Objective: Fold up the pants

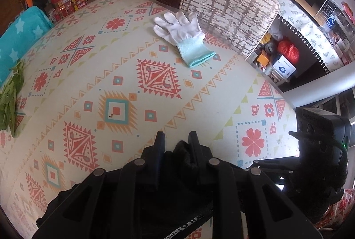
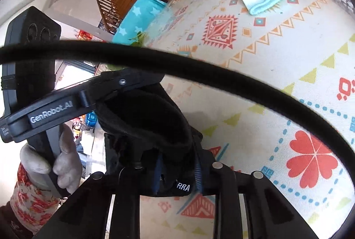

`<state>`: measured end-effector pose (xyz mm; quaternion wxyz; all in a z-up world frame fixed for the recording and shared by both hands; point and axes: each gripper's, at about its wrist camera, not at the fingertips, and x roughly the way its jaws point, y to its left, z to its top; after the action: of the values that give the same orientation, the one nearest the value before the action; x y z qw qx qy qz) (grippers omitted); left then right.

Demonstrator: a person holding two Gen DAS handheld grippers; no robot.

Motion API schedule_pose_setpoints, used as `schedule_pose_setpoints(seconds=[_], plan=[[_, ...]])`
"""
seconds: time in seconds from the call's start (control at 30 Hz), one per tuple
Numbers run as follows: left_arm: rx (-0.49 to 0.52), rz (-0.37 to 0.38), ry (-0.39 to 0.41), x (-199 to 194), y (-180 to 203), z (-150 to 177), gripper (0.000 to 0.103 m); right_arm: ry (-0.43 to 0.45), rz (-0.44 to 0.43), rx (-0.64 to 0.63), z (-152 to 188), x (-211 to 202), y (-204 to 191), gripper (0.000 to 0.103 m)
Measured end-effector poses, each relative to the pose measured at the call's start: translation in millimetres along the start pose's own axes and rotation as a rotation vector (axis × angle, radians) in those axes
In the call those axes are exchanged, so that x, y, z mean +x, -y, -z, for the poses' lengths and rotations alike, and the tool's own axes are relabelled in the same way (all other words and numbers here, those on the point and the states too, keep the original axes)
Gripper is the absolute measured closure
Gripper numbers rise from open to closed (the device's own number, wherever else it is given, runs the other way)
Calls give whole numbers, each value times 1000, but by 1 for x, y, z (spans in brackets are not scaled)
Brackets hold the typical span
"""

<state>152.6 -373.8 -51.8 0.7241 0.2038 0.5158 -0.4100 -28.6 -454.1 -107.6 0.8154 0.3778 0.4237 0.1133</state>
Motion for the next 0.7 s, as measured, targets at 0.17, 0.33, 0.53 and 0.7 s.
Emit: schedule_pose_setpoints(seconds=[0.17, 0.33, 0.53, 0.7], plan=[[15, 8, 34, -17, -5, 6, 82, 20, 28, -35, 4, -6, -22, 78], [7, 44, 69, -34, -19, 17, 82, 37, 62, -45, 8, -7, -46, 78], [0, 74, 93, -49, -36, 34, 82, 51, 107, -75, 19, -2, -79, 78], [-3, 69, 109, -62, -50, 48, 82, 61, 128, -87, 27, 3, -102, 78]])
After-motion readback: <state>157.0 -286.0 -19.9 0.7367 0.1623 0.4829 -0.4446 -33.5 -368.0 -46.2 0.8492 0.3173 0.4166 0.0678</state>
